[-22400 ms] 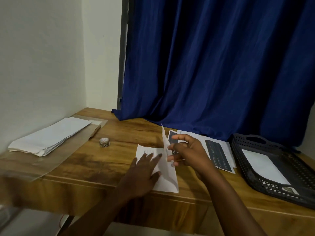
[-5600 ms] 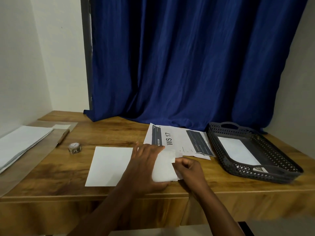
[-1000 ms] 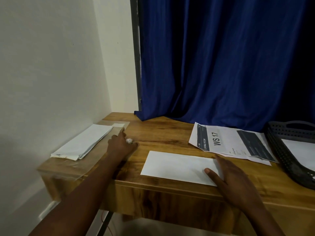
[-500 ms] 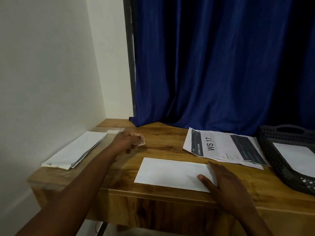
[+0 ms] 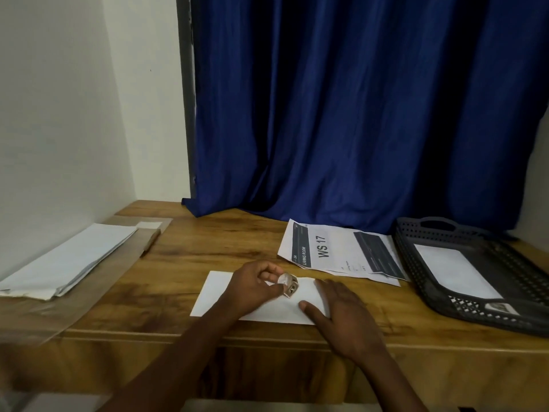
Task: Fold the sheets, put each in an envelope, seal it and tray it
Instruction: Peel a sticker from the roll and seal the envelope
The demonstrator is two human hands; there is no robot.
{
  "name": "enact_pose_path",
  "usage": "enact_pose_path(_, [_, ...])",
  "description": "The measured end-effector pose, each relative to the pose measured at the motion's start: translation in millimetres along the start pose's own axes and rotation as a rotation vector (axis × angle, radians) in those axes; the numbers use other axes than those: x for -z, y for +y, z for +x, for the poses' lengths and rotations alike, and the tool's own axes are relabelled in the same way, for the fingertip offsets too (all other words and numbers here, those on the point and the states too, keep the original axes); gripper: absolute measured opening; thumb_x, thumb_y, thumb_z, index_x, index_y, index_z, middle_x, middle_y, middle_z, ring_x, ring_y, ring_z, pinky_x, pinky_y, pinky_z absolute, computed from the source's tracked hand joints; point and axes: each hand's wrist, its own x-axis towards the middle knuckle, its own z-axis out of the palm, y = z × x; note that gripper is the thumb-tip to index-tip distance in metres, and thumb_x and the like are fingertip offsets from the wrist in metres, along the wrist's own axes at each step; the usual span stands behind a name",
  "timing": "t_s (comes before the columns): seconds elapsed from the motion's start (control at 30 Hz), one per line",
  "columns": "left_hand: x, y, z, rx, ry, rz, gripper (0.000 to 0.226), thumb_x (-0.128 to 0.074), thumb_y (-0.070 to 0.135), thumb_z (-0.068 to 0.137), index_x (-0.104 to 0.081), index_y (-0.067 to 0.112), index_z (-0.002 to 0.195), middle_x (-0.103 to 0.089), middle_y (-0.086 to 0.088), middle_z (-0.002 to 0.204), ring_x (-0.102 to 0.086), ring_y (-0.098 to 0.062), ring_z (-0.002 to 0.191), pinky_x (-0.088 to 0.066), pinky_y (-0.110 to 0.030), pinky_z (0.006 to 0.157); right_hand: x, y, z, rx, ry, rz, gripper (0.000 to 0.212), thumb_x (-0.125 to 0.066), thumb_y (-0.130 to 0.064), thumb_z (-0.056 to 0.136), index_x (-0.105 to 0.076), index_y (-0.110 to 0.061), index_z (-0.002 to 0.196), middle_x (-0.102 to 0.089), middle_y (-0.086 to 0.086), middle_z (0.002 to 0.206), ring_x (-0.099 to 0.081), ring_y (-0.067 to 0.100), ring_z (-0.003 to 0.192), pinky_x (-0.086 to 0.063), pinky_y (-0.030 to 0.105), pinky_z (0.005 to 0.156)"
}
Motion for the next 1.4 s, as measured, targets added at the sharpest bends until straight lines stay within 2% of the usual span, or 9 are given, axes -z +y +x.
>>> enact_pose_path(0.17, [-4.6,-0.5,0.5,-0.03,0.024,0.127,0.028,-0.084,0.033,0.079,-0.071,0.033,0.104,-0.071,0.019,0.099,-0.066,-0.002,0.088,-0.047,-0.01,0.067,0.8,-2.2,0.4,0.003,-0.012,-0.039,0.083,-0.021,-0.083,0.088,-0.028,-0.037,0.156,-0.026,-0.004,0.166,-0.023,0.018,0.153,-0.017,0.037,0.125])
enact_pose_path(0.3, [-8.6,7.8,3.8,-0.027,-0.038,0.215,0.052,-0.086,0.049,0.073,-0.064,0.033,0.118,-0.068,0.016,0.112,-0.058,-0.001,0.082,-0.045,-0.017,0.071,1.1,-1.6,-0.5,0.01,-0.01,-0.048,0.081,-0.019,-0.082,0.088,-0.03,-0.038,0.155,-0.026,-0.003,0.166,-0.022,0.018,0.153,-0.017,0.038,0.125])
enact_pose_path(0.47, [-20.2,20.3,12.5,-0.026,-0.094,0.476,0.077,-0.08,0.062,0.071,-0.053,0.033,0.136,-0.055,0.01,0.137,-0.054,-0.011,0.119,-0.05,-0.035,0.096,-1.5,0.4,0.8,0.018,0.0,-0.054,0.082,-0.017,-0.082,0.087,-0.032,-0.038,0.154,-0.027,-0.003,0.166,-0.024,0.018,0.152,-0.019,0.037,0.125])
enact_pose_path(0.63, [-20.7,24.9,26.1,0.025,-0.132,0.454,0.046,-0.081,0.049,0.073,-0.071,0.027,0.112,-0.068,0.008,0.119,-0.063,-0.01,0.101,-0.057,-0.033,0.086,-2.1,3.2,0.7,0.021,0.0,-0.034,0.079,-0.025,-0.08,0.09,-0.032,-0.037,0.155,-0.027,-0.004,0.166,-0.023,0.017,0.152,-0.017,0.037,0.125])
enact_pose_path(0.7, [-14.7,27.1,27.9,0.082,-0.143,0.32,0.03,-0.082,0.038,0.076,-0.074,0.024,0.102,-0.072,0.006,0.103,-0.065,-0.008,0.087,-0.057,-0.027,0.072,-2.5,3.9,1.1,0.02,0.007,-0.007,0.08,-0.025,-0.081,0.089,-0.032,-0.036,0.155,-0.028,-0.004,0.165,-0.023,0.016,0.152,-0.018,0.037,0.125])
enact_pose_path(0.8, [1.1,33.9,22.6,0.307,-0.154,-0.262,0.025,-0.078,0.022,0.086,-0.07,0.013,0.109,-0.071,-0.008,0.092,-0.062,-0.016,0.075,-0.051,-0.028,0.065,-1.8,5.0,2.1,0.016,0.027,0.079,0.082,-0.029,-0.084,0.087,-0.032,-0.036,0.155,-0.03,-0.008,0.164,-0.026,0.013,0.151,-0.023,0.036,0.124])
enact_pose_path(1.0, [20.0,8.0,9.1,0.497,-0.163,-1.255,0.046,-0.071,0.019,0.089,-0.06,-0.004,0.126,-0.067,-0.025,0.11,-0.069,-0.025,0.085,-0.061,-0.032,0.071,4.2,6.8,5.3,0.023,0.162,0.397,0.06,-0.052,-0.071,0.089,-0.051,-0.04,0.14,-0.048,-0.021,0.146,-0.045,0.0,0.129,-0.043,0.033,0.111])
enact_pose_path(1.2, [15.3,3.6,4.3,0.42,-0.176,-1.324,0.044,-0.066,0.013,0.09,-0.056,-0.007,0.127,-0.065,-0.03,0.122,-0.072,-0.032,0.095,-0.059,-0.041,0.091,9.9,-25.9,17.1,0.056,0.373,0.65,0.021,-0.068,-0.035,0.094,-0.067,-0.041,0.114,-0.06,-0.032,0.114,-0.053,-0.017,0.107,-0.04,0.006,0.087])
enact_pose_path(1.4, [11.7,4.8,1.9,0.361,-0.234,-1.199,0.039,-0.063,0.01,0.088,-0.06,-0.008,0.122,-0.067,-0.03,0.116,-0.072,-0.029,0.094,-0.059,-0.04,0.091,-3.2,-57.5,35.2,0.027,0.223,1.079,0.014,-0.068,-0.017,0.095,-0.077,-0.022,0.105,-0.079,-0.007,0.096,-0.074,0.011,0.091,-0.06,0.032,0.085])
